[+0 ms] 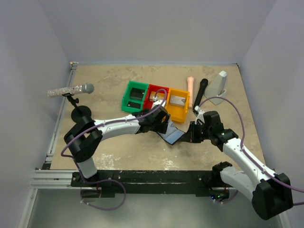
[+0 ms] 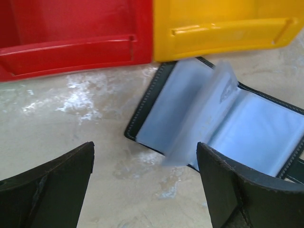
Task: Take the credit cards out of the card holder
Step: Remove the credit card from the card holder.
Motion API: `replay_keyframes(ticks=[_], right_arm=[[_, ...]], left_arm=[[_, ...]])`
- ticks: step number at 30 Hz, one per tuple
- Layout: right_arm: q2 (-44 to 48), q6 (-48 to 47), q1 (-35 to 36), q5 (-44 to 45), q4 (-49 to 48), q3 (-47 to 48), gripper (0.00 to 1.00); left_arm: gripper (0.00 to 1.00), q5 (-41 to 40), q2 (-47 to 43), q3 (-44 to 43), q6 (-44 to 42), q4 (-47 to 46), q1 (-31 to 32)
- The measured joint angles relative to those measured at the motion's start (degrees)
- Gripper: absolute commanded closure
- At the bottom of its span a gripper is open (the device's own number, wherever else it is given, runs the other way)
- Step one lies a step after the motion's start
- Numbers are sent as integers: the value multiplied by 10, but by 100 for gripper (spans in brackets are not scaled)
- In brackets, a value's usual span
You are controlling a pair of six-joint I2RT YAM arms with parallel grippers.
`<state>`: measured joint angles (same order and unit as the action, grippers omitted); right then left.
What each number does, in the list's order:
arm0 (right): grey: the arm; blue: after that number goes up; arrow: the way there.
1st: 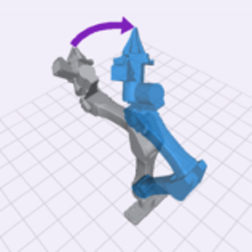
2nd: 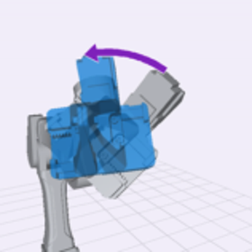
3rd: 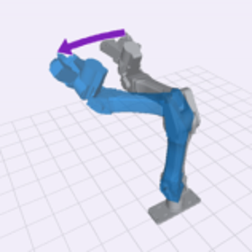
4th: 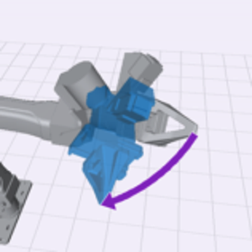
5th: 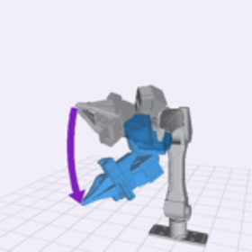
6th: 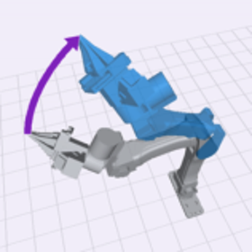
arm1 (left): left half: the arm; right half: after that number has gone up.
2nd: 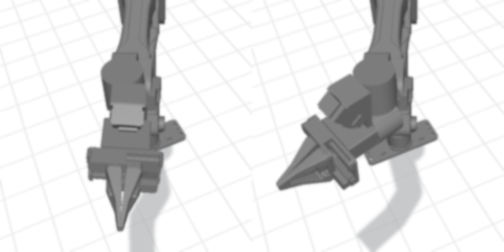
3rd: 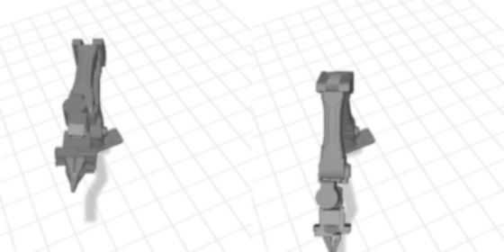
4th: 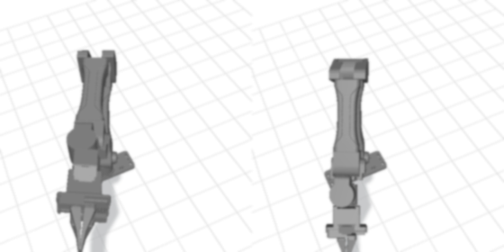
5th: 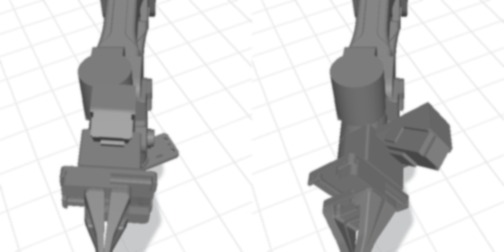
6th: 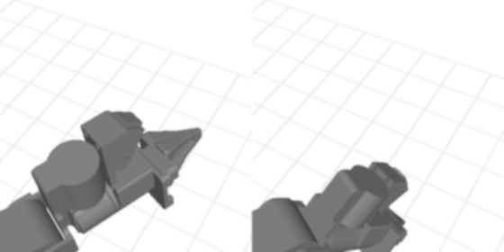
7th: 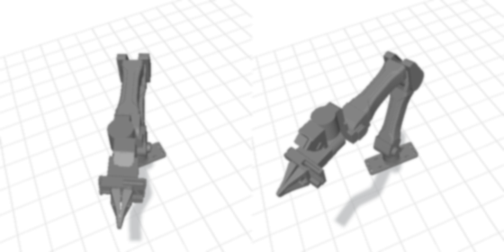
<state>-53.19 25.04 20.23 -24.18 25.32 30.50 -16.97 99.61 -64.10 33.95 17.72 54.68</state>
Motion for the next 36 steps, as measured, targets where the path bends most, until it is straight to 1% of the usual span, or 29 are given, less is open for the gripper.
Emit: replay_keyframes(ticks=[4,9,12,15,21,25,30,31,34,35,36], right_arm=[[1,0,0,0,1,0,100],[8,1,0,4,9,0,100],[12,8,0,15,19,0,100],[12,21,-1,43,41,0,100],[-21,45,-16,86,75,7,100],[-50,47,-24,109,89,31,100],[-115,31,-26,121,96,101,100],[-125,27,-26,123,94,109,99],[-153,14,-26,130,88,126,92],[-159,12,-26,131,87,127,87],[-164,9,-26,132,87,128,78]], left_arm=[[10,-5,0,-4,8,11,-21],[18,3,-1,-5,9,7,-23],[24,26,-13,6,4,-24,-23],[33,62,-29,11,-8,-53,-23],[42,115,-31,10,-26,-95,-23],[45,139,-31,10,-31,-107,-24],[45,160,-31,11,-31,-116,-26],[46,165,-31,11,-31,-118,-26],[48,175,-31,11,-31,-124,-27],[48,178,-30,11,-31,-125,-28],[49,180,-30,11,-31,-125,-28]])
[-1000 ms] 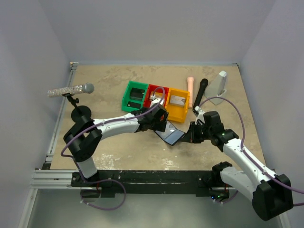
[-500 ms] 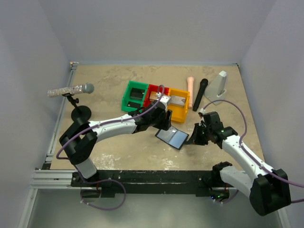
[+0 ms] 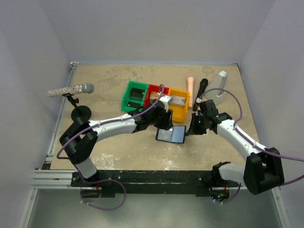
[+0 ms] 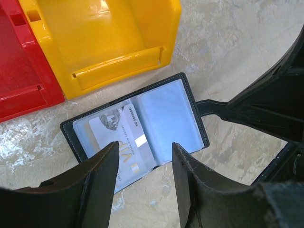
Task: Take the credit cards out of the card holder
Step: Remove the credit card from the card holder.
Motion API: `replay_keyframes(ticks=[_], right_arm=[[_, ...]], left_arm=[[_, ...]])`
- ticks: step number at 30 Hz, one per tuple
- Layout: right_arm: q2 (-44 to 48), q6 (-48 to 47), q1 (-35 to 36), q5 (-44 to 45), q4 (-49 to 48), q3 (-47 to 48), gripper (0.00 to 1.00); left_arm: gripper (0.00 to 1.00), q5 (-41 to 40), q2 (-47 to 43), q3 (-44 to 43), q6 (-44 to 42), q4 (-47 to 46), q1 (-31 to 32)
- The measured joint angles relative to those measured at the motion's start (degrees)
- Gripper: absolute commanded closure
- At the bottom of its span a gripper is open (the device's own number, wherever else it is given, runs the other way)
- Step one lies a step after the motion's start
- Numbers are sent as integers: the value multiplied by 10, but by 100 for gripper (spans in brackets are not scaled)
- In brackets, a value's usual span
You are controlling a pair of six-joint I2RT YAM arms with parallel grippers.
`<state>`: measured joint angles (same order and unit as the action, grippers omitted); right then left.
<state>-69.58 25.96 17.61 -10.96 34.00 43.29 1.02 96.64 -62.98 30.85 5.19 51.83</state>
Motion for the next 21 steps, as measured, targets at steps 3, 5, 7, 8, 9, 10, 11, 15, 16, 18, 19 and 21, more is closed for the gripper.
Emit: replay_keyframes(ticks=[3,5,7,8,9,10,11,15,16,18,19,21], right_arm=[[-4,-5,0,10,3,0,55],[3,-4,0,14,5,0,46],[19,-5,0,25,12,0,44],[27,-6,0,29,16,0,44],[37,-6,0,35,20,0,44],[49,-6,0,41,25,0,44],[63,-6,0,43,28,0,46],[120,-4,9,30,7,-3,64],[126,-1,14,19,-7,-4,69],[119,5,29,4,-30,-6,76],[104,10,40,-3,-45,-6,77],[70,15,60,-9,-64,-6,78]], left_arm=[[53,1,3,2,0,-1,-1],[55,0,5,10,1,-5,-1],[57,-7,6,21,2,-9,-1],[57,-11,6,27,3,-9,-1],[58,-18,6,35,6,-10,-2],[59,-23,6,41,10,-11,-2],[60,-28,6,46,12,-12,-3],[65,-47,6,62,24,-13,-10],[66,-50,5,65,27,-14,-12],[66,-53,4,74,35,-20,-13],[66,-54,3,81,40,-28,-13],[66,-53,-2,95,45,-41,-13]])
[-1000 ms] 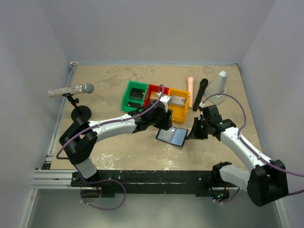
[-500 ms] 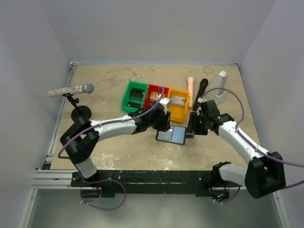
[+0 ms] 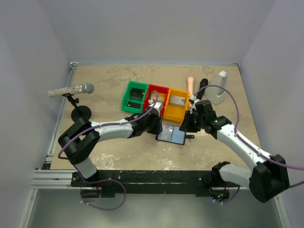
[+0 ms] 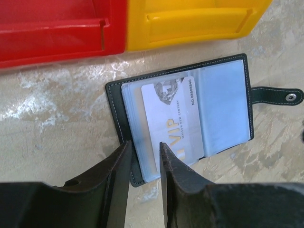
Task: Take the credit cards out of the card holder
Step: Remove the credit card from the card holder.
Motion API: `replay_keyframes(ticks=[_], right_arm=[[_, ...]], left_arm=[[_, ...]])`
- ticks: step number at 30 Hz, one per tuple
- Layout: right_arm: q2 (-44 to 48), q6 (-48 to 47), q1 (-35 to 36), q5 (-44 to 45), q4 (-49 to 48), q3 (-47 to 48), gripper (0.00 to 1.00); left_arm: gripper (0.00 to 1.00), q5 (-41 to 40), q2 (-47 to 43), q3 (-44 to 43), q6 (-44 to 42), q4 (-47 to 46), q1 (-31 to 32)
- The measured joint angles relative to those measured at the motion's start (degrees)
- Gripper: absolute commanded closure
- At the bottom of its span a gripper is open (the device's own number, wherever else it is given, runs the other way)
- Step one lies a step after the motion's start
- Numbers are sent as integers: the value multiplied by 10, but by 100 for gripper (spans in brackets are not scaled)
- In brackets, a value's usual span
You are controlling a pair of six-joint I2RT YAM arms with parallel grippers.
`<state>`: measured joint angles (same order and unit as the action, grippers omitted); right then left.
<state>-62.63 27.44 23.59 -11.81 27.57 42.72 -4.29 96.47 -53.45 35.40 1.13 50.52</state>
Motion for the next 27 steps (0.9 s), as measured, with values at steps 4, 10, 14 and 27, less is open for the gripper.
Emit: replay_keyframes(ticks=[4,10,14,27], right_arm=[[-75,14,30,-10,-32,0,77],[-141,30,60,-9,-68,0,65],[-163,46,68,-10,-94,-1,56],[-194,105,68,-12,-189,-43,54]], left_arm=[[66,0,-7,21,10,-9,0],[68,2,-7,23,19,-19,0],[69,6,-6,25,28,-27,0],[74,18,19,45,46,-48,0]])
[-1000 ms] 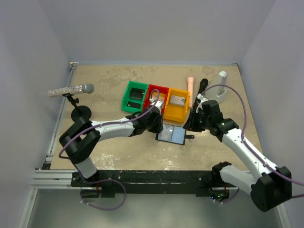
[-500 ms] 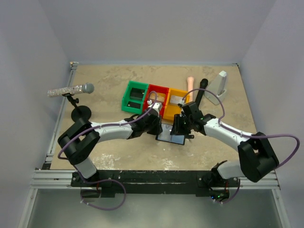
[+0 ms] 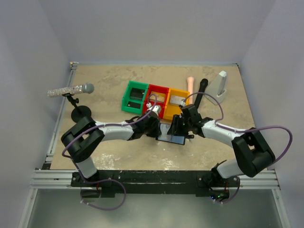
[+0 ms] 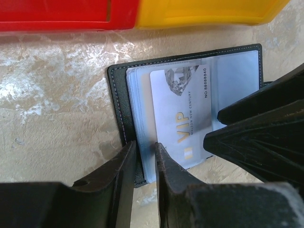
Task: Take the credit cards out of the card holder
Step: Remove the credit card from the card holder.
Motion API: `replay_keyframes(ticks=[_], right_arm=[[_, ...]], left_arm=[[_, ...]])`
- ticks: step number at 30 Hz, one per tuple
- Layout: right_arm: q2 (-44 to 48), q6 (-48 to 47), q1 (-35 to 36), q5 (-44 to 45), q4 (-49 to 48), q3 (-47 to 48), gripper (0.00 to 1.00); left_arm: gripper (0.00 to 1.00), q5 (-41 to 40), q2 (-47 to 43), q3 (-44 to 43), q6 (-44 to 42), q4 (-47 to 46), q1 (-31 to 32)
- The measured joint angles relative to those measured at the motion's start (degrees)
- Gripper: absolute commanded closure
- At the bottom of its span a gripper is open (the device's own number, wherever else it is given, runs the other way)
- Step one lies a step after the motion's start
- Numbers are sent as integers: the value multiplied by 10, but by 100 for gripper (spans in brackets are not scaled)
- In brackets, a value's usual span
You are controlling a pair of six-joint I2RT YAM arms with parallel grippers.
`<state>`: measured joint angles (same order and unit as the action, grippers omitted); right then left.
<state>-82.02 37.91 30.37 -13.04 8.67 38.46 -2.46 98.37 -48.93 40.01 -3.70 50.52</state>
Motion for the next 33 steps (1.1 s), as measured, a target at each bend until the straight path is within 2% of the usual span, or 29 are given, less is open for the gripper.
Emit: replay_keyframes(ticks=[11,33], right_arm=[[-10,39,0,0,-59,-29,57],[-7,54,-18,-22,-161,-89,90]], left_arm=[[77,6,-2,23,15,-38,-3],[80,2,-13,61,43,-90,-3]])
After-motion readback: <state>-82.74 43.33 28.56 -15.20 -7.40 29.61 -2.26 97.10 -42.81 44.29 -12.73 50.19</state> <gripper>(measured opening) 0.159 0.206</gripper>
